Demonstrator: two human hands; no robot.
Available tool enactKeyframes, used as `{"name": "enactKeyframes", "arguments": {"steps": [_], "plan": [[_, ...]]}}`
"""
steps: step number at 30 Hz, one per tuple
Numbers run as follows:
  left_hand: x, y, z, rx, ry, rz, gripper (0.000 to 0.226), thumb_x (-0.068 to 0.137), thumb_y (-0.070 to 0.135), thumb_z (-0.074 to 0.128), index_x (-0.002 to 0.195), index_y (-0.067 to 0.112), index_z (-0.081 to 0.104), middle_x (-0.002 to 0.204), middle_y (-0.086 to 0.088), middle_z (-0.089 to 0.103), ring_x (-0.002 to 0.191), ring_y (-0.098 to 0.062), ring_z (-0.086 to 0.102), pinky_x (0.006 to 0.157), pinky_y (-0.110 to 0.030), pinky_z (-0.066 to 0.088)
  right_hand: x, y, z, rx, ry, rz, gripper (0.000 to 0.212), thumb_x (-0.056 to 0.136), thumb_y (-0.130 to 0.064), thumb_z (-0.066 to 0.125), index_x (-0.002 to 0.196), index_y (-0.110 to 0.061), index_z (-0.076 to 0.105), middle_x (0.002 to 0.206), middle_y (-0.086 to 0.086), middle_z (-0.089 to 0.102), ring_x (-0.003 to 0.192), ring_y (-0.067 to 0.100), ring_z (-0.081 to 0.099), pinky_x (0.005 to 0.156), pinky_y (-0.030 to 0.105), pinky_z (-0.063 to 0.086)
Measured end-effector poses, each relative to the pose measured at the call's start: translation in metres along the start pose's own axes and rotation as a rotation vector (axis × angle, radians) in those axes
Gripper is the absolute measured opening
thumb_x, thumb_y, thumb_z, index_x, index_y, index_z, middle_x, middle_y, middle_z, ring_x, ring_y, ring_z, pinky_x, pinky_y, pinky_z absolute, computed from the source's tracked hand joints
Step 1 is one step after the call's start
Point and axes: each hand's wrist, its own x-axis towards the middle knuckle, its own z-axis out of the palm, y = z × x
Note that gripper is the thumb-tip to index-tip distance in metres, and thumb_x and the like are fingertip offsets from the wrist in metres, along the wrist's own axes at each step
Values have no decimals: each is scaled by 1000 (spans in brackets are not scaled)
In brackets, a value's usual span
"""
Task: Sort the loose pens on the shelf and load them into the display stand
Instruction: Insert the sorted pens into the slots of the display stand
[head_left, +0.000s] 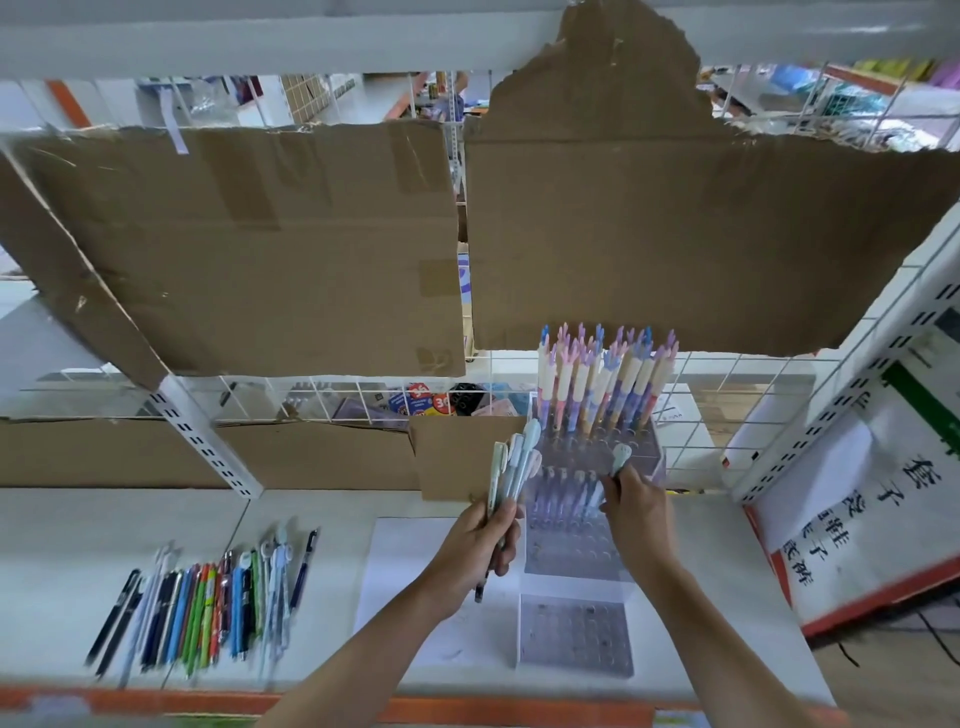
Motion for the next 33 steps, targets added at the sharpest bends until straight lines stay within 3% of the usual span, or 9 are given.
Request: {"name": "enactKeyframes", "arguments": {"steps": [2,6,11,17,24,29,33], "plan": [[-1,1,-2,1,12,0,22,100,23,41,97,4,52,63,5,48,49,-10,40,47,-21,34,-2,2,0,7,20,11,18,93,-3,52,76,2,52,78,26,63,67,40,61,54,33,40],[-3,1,-6,3,4,-4,17,99,22,46,96,6,50,63,3,46,46,-10,32,44,-20,26,-2,5,-2,74,-29,73,22,96,-8,50,74,-2,49,75,18,64,69,33,65,61,42,54],[-3,3,-5,69,-6,5,19,100,26,43,87,11,42,60,3,40,45,-11,20,47,-28,13,1,11,1,151,-12,135,20,93,-7,51,76,3,53,74,19,64,69,37,64,63,45,54],[-2,4,-5,59,-17,-9,26,100,31,40,83,12,43,58,6,43,42,-9,22,44,-24,15,2,14,-3,132,-40,123,22,94,-6,50,76,6,54,72,19,65,68,36,64,64,43,55],[-1,2,-6,32,-38,0,23,98,28,44,84,10,46,63,3,48,42,-8,25,43,-23,17,-5,28,18,260,-156,284,24,94,-5,49,75,9,53,76,25,61,70,28,62,57,27,36],[1,1,-4,28,-41,-9,21,98,24,46,88,6,50,65,1,50,45,-8,29,43,-21,21,7,26,26,200,-138,293,27,95,-14,52,69,-4,52,72,21,57,71,40,62,61,44,50],[2,0,-2,30,-52,-10,23,97,25,47,85,6,50,67,-4,46,45,-9,28,43,-22,20,5,34,34,138,-152,317,25,93,-12,51,69,-7,51,72,22,57,75,41,64,64,45,51]]}}
